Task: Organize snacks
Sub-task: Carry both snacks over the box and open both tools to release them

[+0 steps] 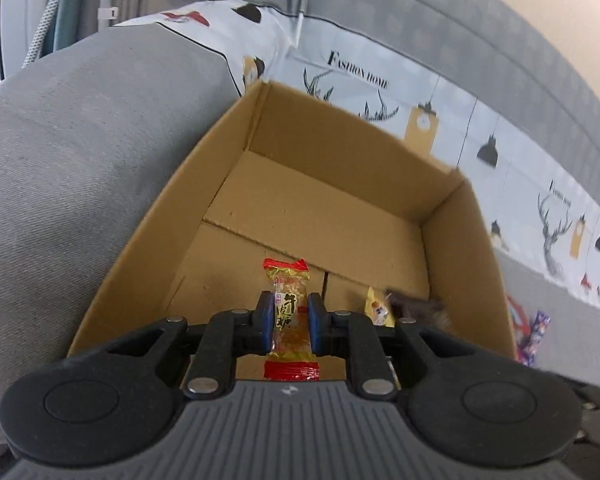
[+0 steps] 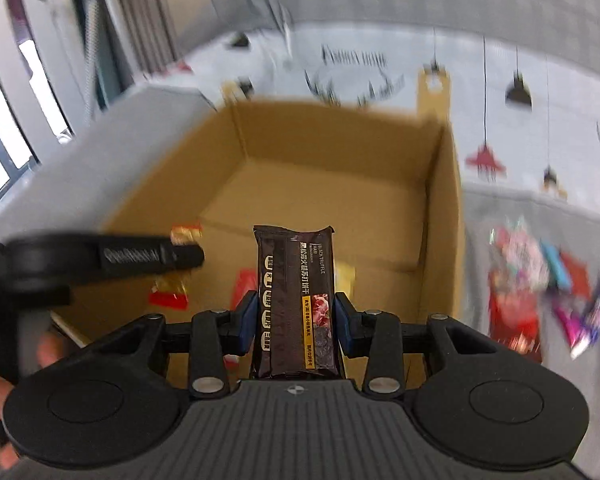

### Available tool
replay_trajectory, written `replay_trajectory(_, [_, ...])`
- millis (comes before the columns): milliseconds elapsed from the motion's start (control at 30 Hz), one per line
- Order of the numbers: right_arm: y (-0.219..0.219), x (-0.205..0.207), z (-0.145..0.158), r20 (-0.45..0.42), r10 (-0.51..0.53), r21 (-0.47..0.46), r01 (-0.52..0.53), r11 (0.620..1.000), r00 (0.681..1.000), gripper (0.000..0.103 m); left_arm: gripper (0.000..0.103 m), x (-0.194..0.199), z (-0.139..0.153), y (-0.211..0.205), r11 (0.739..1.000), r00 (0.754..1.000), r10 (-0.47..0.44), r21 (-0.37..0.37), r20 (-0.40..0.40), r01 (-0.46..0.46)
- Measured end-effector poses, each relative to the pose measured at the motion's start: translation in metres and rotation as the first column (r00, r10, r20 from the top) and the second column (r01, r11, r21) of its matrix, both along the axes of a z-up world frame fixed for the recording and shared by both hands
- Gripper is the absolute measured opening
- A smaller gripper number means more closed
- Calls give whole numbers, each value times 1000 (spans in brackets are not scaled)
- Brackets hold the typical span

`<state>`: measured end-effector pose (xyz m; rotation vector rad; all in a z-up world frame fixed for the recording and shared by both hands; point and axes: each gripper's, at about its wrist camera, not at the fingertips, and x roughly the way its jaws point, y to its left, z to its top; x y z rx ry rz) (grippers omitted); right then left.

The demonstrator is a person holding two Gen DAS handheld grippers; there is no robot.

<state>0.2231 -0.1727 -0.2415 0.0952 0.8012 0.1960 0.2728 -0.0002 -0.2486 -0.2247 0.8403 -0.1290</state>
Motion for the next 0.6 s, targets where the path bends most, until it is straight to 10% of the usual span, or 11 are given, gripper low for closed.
replay_trajectory(500, [10,14,-29,-87,15,-40,-18,999,996,42,19,13,-21,-11,995,996,-45,82,-80,52])
replay_trajectory(600, [6,15,-31,-94,1,-31,-4,1000,996,45,45,15,-25,-14,994,992,-51,89,-112,62])
